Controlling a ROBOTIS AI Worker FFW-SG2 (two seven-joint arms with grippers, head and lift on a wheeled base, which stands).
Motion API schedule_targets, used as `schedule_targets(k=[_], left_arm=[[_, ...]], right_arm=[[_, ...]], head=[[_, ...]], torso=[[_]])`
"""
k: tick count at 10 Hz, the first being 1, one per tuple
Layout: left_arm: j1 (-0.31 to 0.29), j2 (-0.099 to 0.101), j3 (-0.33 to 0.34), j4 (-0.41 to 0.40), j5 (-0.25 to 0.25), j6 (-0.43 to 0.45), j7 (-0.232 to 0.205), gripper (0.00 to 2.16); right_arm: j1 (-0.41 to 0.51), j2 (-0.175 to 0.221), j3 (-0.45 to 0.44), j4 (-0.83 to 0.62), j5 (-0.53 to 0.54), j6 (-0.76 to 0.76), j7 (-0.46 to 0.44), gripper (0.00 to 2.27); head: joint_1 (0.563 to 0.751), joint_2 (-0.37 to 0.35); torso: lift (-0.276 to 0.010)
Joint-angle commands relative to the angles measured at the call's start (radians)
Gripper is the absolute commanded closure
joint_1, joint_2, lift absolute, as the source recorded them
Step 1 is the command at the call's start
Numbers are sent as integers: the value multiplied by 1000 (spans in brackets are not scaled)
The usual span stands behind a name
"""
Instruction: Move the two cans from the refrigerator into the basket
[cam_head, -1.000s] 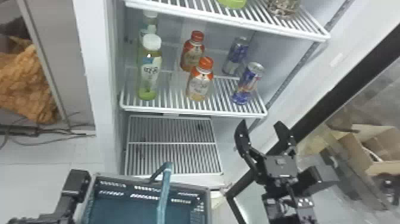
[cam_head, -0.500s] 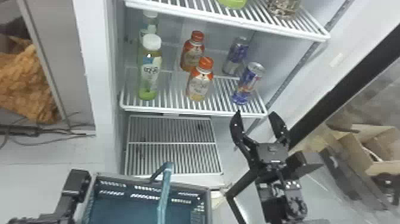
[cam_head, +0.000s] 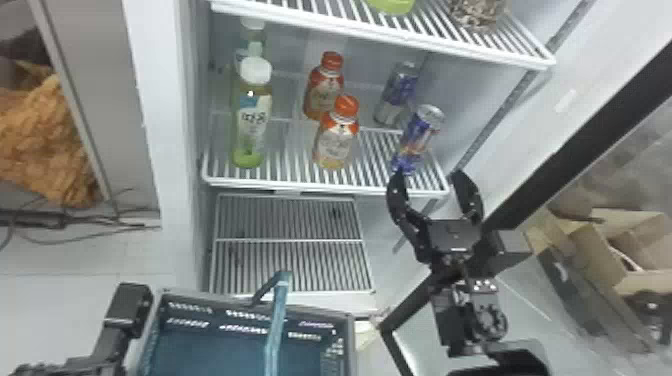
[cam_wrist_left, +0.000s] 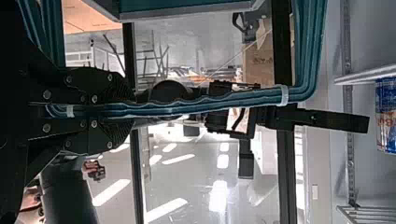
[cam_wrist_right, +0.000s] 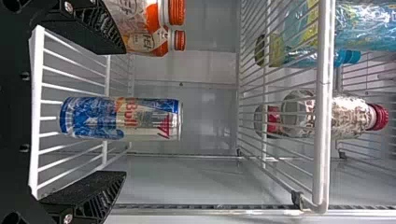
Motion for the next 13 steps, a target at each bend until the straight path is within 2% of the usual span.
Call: schedule_targets(k=[1,13], left_arm=[[-1,0,0,0,0,13,0,1210],[-9,5,-6,0,16,13,0,1210]], right_arm=[[-27,-2,0,21,7,0,0,76],[-255,-31,40,215,17,-5,-5,90]], head=[[695,-350],[695,-350]], torso=[[-266],[-266]])
